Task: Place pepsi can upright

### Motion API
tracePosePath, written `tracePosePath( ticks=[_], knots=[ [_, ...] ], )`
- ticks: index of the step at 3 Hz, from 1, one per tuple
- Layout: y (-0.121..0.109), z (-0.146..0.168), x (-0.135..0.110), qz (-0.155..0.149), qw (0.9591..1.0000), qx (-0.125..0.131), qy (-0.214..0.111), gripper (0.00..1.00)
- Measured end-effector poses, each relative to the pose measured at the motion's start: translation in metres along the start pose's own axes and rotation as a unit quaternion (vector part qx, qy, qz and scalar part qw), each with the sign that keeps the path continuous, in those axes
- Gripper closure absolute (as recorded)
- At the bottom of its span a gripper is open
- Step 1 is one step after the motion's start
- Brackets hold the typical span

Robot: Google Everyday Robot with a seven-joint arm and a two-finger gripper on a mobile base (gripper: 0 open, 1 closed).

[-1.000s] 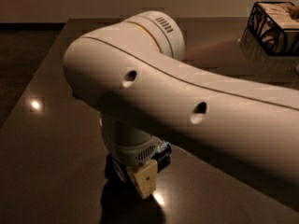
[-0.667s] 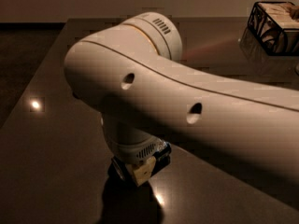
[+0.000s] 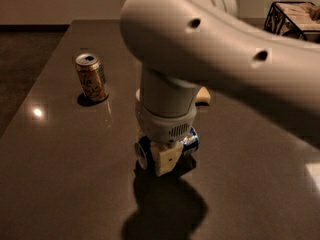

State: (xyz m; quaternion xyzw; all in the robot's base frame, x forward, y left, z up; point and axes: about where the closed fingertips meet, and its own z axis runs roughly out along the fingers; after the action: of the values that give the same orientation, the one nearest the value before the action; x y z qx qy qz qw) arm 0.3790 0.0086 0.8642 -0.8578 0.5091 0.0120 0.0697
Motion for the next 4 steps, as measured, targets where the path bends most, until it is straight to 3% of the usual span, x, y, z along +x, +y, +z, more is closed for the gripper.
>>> tracePosePath(
  ticks=[1,2,3,4],
  knots=[
    [-0.02,-0.033,0.016,0.091,0.9908,0.002,-0.101,1.0],
    [-0.034,-0.06,0.022,0.166,0.9663,0.014,-0.197,1.0],
    [-0.042,-0.082,0.019,0.213,0.9343,0.038,-0.283,1.0],
    [-0.045,-0.096,0.012,0.251,0.8941,0.06,-0.366,1.0]
  ],
)
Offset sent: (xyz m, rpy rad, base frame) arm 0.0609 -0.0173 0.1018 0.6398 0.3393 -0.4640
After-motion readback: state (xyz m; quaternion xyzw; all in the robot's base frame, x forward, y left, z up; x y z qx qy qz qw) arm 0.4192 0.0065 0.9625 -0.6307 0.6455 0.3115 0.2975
